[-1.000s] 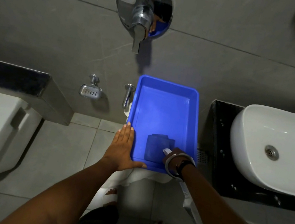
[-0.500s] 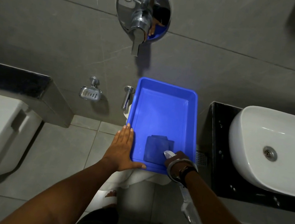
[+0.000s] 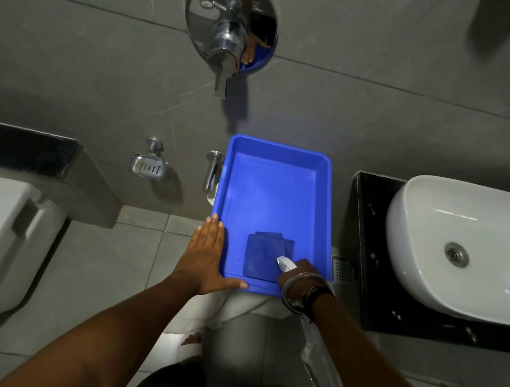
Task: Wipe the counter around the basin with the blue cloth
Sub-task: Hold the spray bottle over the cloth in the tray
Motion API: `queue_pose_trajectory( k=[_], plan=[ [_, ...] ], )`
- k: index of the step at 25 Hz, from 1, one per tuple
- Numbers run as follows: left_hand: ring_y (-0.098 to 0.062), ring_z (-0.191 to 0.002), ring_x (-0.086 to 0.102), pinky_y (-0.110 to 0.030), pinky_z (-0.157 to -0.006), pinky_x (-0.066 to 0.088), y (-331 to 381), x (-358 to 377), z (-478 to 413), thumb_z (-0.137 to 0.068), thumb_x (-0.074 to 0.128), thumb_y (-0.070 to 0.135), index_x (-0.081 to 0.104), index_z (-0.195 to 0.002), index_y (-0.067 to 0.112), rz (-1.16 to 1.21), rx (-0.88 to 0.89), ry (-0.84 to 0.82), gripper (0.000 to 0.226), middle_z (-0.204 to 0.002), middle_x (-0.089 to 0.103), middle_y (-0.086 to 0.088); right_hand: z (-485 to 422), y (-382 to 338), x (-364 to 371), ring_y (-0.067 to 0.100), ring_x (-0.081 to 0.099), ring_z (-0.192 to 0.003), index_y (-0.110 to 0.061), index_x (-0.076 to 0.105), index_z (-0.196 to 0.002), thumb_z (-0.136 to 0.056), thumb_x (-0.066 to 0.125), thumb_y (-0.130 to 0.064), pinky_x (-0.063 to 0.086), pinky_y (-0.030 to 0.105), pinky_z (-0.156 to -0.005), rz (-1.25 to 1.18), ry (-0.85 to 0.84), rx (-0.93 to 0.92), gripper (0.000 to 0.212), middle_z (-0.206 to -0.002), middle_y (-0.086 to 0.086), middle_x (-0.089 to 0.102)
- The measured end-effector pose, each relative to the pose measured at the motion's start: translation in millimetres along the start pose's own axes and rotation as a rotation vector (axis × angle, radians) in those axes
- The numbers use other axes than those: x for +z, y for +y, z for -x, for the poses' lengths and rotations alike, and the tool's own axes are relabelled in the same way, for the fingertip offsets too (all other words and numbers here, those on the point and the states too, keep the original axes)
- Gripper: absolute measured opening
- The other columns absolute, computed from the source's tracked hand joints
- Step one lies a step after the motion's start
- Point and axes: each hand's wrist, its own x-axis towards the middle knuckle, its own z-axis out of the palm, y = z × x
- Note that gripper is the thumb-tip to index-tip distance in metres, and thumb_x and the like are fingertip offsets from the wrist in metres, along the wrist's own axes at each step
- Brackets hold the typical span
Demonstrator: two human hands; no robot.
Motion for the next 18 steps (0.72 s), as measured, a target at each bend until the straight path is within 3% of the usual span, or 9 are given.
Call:
queue_pose_trajectory(
  k=[6, 16, 18],
  plan=[
    [-0.031, -0.151, -0.019, -0.043, -0.122, -0.008, 0.9, -2.3, -0.1, -0.055, 0.038, 0.103, -0.01, -0.155, 0.003, -0.01, 0.001, -0.002, 0.149, -0.164, -0.019, -0.017, 2.4, 7.2, 2.1, 0.021, 0.046, -0.067, -0.013, 0.051, -0.088, -0.088, 0.053, -0.045, 0.037, 0.026, -0.071, 0.005, -0.003, 0.017, 0.031, -0.083, 0.007, 0.055],
    [-0.032, -0.152, -0.017, -0.044, -0.123, -0.007, 3.3, -5.0, 1.0, -0.055, 0.041, 0.101, -0.01, -0.155, 0.002, -0.006, -0.011, -0.023, 0.15, -0.164, -0.018, -0.019, 4.9, 8.9, -0.6, 0.027, 0.053, -0.074, -0.012, 0.053, -0.087, -0.085, 0.054, -0.051, 0.041, 0.028, -0.072, -0.033, 0.056, 0.022, 0.039, -0.078, 0.005, 0.053],
    [-0.032, -0.152, -0.017, -0.045, -0.123, -0.006, 4.3, -6.1, 1.1, -0.054, 0.041, 0.102, -0.011, -0.155, 0.002, -0.005, -0.013, -0.029, 0.15, -0.164, -0.018, -0.019, 5.4, 11.0, 0.1, 0.023, 0.055, -0.067, -0.014, 0.053, -0.081, -0.084, 0.054, -0.05, 0.042, 0.028, -0.07, -0.038, 0.066, 0.031, 0.036, -0.075, 0.003, 0.055]
  ],
)
